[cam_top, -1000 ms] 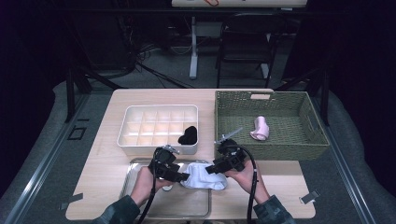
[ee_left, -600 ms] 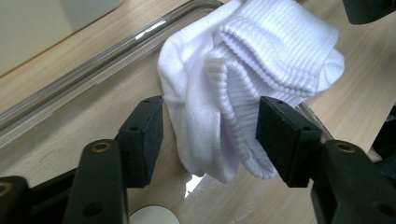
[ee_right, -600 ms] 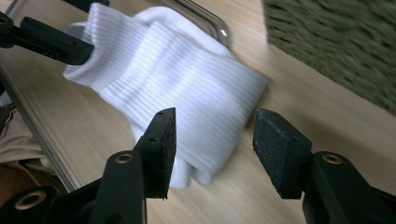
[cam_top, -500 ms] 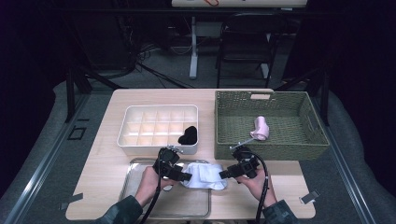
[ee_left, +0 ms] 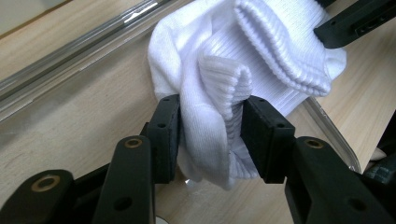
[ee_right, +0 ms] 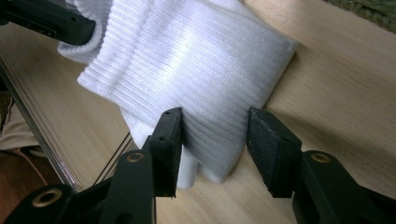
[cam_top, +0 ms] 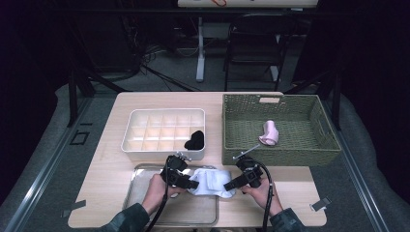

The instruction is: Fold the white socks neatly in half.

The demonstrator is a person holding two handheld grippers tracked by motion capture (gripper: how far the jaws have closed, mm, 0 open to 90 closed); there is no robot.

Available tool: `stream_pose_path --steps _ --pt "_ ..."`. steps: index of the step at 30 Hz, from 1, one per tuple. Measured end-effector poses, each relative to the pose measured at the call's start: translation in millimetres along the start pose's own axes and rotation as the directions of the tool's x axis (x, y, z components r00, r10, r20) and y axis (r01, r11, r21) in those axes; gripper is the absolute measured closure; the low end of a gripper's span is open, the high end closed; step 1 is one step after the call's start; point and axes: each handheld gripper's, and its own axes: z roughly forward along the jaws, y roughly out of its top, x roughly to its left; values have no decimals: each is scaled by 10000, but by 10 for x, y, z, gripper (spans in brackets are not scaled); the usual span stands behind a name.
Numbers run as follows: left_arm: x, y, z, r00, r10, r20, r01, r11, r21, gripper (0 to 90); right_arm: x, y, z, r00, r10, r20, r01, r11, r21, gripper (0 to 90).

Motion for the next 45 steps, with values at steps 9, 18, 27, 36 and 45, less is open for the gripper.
stream_pose_path --steps 9,18,27,36,45 --pt "1 -13 12 9999 111 5 -111 9999 -28 673 42 6 31 9999 -134 12 134 9999 49 761" --pt "-1 -24 15 9995 330 -2 -330 9994 -54 737 85 13 -87 9983 -575 7 575 9983 -85 806" --pt "-27 -28 19 9990 446 -80 -447 9990 -98 747 111 11 -140 9979 -647 84 649 9975 -277 829" --pt "-2 -33 11 9995 295 104 -293 9994 -206 749 176 19 -229 9950 -975 213 986 9936 -554 839" --pt "5 -36 11 9997 191 181 -185 9994 -289 748 227 26 -264 9933 -1149 149 1157 9909 -687 839"
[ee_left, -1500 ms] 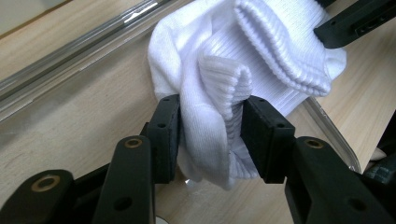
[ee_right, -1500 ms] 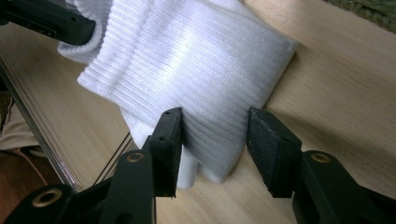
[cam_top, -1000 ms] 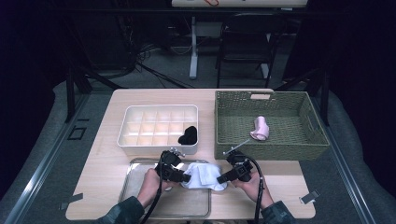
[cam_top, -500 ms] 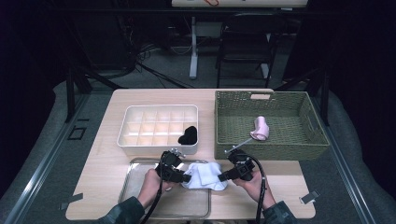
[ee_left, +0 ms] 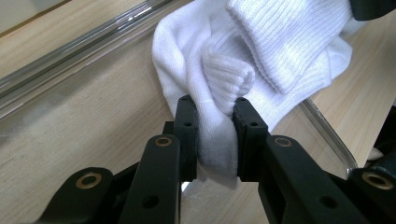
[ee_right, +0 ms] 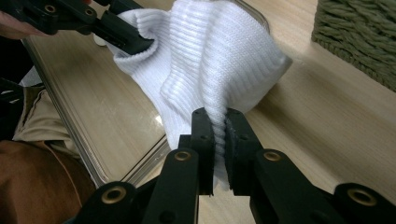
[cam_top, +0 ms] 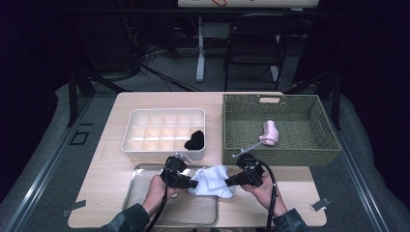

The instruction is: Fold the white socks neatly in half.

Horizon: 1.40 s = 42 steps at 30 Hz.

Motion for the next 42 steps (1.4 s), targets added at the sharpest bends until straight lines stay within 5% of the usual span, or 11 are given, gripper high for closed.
stream_pose_path --steps 7,23,30,34,36,42 --pt "-2 5 5 9999 -122 85 122 9999 3 748 66 19 -43 9999 -146 54 148 9991 -404 841" --pt "-15 9 0 9992 -298 277 302 9995 -126 748 174 96 -72 9980 -630 43 631 9970 -450 843" --pt "-10 6 13 9985 -407 372 411 9991 -127 733 184 98 18 9948 -606 819 597 9981 134 833" --pt "-21 10 4 9987 -405 324 410 9991 -134 693 237 112 148 9847 -972 1449 895 9942 592 798" --pt "-18 11 4 9986 -415 317 419 9990 -123 669 204 103 272 9869 -923 1320 766 9898 1198 692" --pt "-11 9 2 9984 -427 361 431 9990 -91 667 90 42 201 9983 -512 280 484 9945 929 565"
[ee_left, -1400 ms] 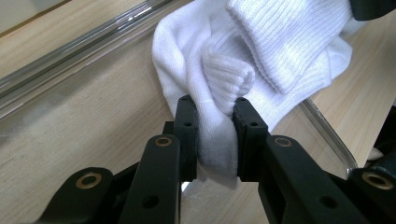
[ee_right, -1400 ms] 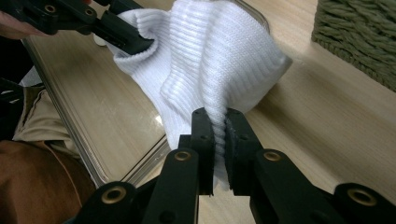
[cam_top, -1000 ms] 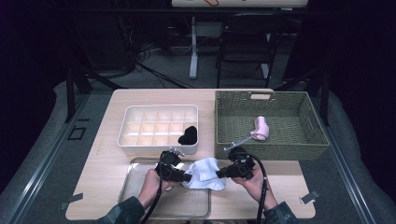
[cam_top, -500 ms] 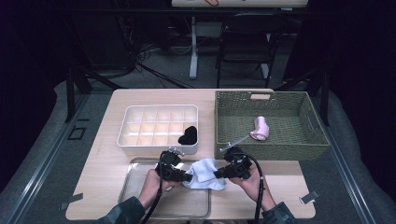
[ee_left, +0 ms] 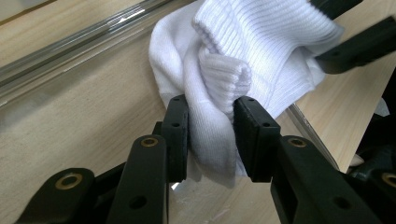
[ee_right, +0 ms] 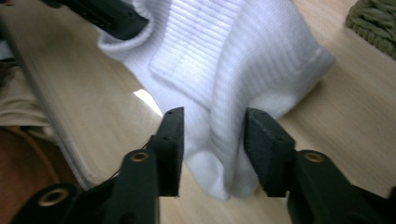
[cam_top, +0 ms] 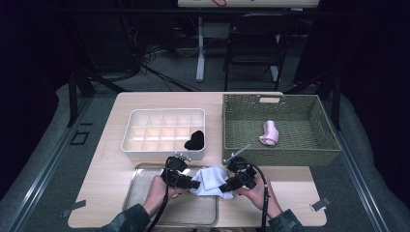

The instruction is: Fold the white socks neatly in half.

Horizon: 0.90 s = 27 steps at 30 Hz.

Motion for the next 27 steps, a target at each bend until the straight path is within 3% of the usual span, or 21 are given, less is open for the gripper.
stream_pose_path --steps 2,4,6,7,8,10,12,13,14,15,18,25,27 --pt "1 -2 2 10000 -18 12 18 10000 -35 667 -62 -74 -84 9990 324 -297 -337 9985 -442 549" --pt "2 -2 2 10000 -9 14 9 10000 -30 667 -94 -92 -126 9991 334 -249 -347 9980 -533 552" --pt "2 -3 0 10000 -65 25 65 10000 -51 667 -159 -139 -201 9949 744 -682 -819 9899 -1158 561" --pt "7 -3 1 10000 -52 46 53 10000 -43 667 -159 -139 -201 9949 744 -682 -819 9899 -1158 561" --pt "7 -4 3 9999 -96 43 97 9999 -49 667 -198 -166 -231 9932 1093 -409 -1140 9831 -1429 564" --pt "12 -5 8 10000 -61 6 61 10000 5 668 -241 -184 -188 9860 1642 -286 -1666 9732 -1583 566" --pt "12 -5 10 10000 -49 -4 49 10000 12 669 -248 -174 -124 9830 1834 -9 -1818 9736 -1381 557" --pt "11 -5 10 10000 -33 -17 33 10000 22 669 -234 -175 -78 9781 2078 105 -2034 9658 -1608 562" --pt "11 -5 10 10000 -41 -31 41 10000 12 669 -234 -175 -78 9781 2078 105 -2034 9658 -1608 562" --pt "14 -5 12 10000 -24 -22 24 10000 21 669 -256 -165 -74 9826 1831 325 -1781 9769 -1183 558" --pt "18 -7 14 10000 -28 -44 28 10000 27 669 -252 -161 1 9798 1972 339 -1929 9759 -1024 554" --pt "15 -10 25 10000 -38 -53 38 10000 39 669 -227 -140 92 9837 1769 321 -1745 9824 -665 551" --pt "22 -13 25 9999 -103 6 103 9999 4 669 -215 -139 116 9832 1810 234 -1787 9808 -786 579"
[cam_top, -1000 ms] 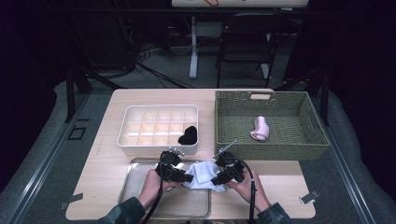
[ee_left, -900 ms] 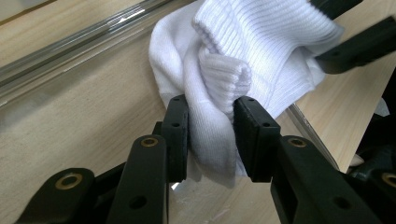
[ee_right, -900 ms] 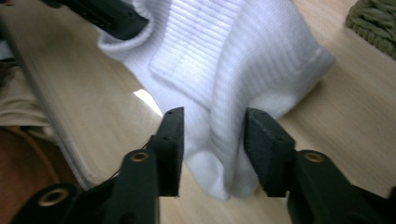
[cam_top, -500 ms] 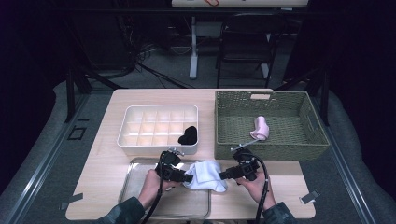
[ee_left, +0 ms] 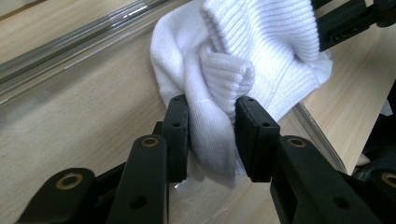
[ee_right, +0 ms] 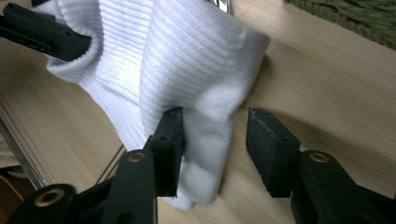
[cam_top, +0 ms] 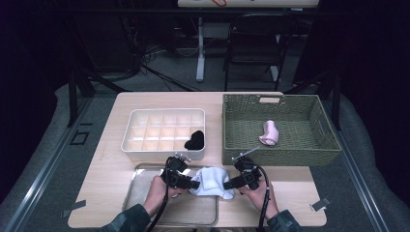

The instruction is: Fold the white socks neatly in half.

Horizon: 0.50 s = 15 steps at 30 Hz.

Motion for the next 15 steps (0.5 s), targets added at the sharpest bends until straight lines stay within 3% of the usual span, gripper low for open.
stream_pose_path --steps 2,3,6,8,11,15 --pt "13 -6 4 10000 -43 35 43 10000 -63 669 -10 -5 14 9998 8 -180 -9 10000 -57 646" --pt "15 -5 2 10000 -71 69 71 10000 -40 672 -12 -20 41 9980 318 -552 -328 9993 -173 712" --pt "15 -7 4 10000 -68 59 69 10000 -41 685 -44 -16 29 9962 144 -863 -136 9999 93 786" --pt "19 -9 8 9999 -113 127 114 9999 -90 701 -26 -17 18 9947 253 -996 -263 9996 -90 811" --pt "44 -16 13 9991 -276 319 282 9994 -184 717 10 -8 -40 9959 -8 -905 1 10000 -83 819" --pt "38 -17 13 9990 -333 307 340 9992 -232 724 85 6 -157 9949 -154 -998 105 9987 -497 820"
